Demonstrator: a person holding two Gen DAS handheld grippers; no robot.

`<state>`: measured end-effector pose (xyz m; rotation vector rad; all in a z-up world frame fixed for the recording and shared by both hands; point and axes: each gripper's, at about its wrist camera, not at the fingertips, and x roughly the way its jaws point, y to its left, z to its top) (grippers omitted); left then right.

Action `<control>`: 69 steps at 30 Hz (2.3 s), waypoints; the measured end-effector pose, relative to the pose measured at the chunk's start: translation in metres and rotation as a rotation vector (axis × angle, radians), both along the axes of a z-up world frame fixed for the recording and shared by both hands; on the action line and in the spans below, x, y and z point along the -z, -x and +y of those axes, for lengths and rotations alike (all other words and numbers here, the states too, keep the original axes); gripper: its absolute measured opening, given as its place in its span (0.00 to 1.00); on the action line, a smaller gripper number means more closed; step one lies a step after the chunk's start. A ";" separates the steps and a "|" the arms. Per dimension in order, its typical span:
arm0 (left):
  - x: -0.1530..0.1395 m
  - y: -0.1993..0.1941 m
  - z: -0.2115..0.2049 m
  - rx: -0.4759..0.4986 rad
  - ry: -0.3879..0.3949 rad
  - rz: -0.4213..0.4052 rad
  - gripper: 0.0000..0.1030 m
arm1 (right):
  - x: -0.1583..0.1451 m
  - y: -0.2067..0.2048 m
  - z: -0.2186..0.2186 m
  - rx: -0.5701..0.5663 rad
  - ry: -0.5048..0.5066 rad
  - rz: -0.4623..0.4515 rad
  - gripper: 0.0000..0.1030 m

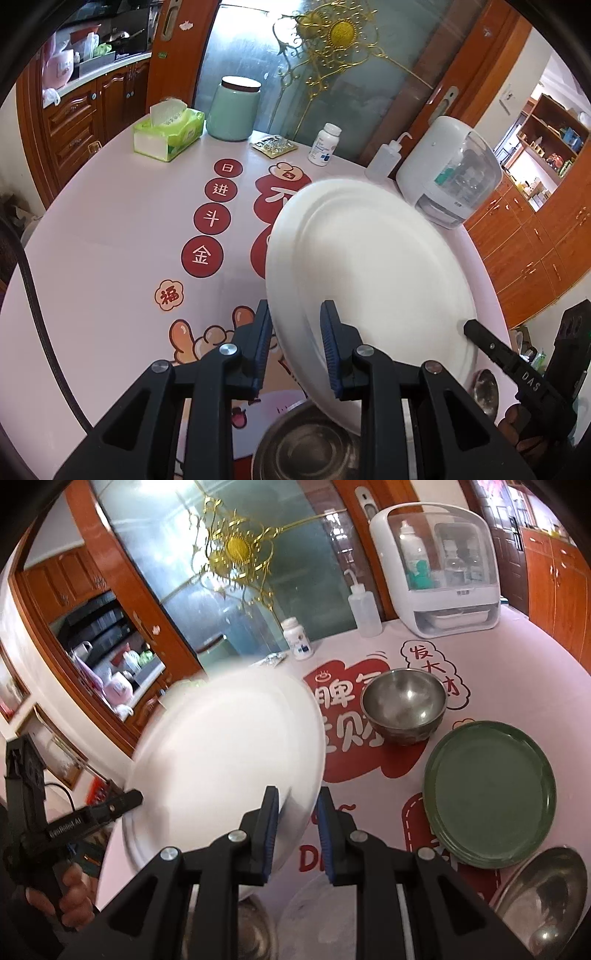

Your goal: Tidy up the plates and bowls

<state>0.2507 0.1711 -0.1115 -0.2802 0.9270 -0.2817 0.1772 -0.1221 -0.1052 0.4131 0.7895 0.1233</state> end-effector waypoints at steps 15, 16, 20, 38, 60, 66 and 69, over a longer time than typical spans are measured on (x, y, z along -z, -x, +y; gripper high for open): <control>-0.050 0.067 -0.025 0.016 -0.013 -0.073 0.23 | -0.042 0.056 -0.023 0.000 -0.011 -0.093 0.20; -0.052 0.073 -0.028 0.014 -0.015 -0.074 0.23 | -0.043 0.062 -0.026 -0.003 -0.013 -0.093 0.20; -0.055 0.096 -0.036 0.001 -0.021 -0.074 0.23 | -0.046 0.078 -0.035 -0.016 -0.020 -0.098 0.20; -0.052 0.188 -0.076 -0.039 -0.031 -0.045 0.23 | -0.044 0.146 -0.074 -0.074 -0.020 -0.078 0.20; -0.036 0.228 -0.108 0.113 -0.065 0.014 0.23 | -0.025 0.210 -0.096 0.027 0.014 0.015 0.20; -0.030 0.246 -0.099 0.143 -0.068 0.045 0.24 | -0.023 0.239 -0.086 0.058 0.022 0.041 0.20; -0.027 0.256 -0.097 0.168 -0.077 0.056 0.24 | -0.022 0.256 -0.082 0.079 0.023 0.052 0.20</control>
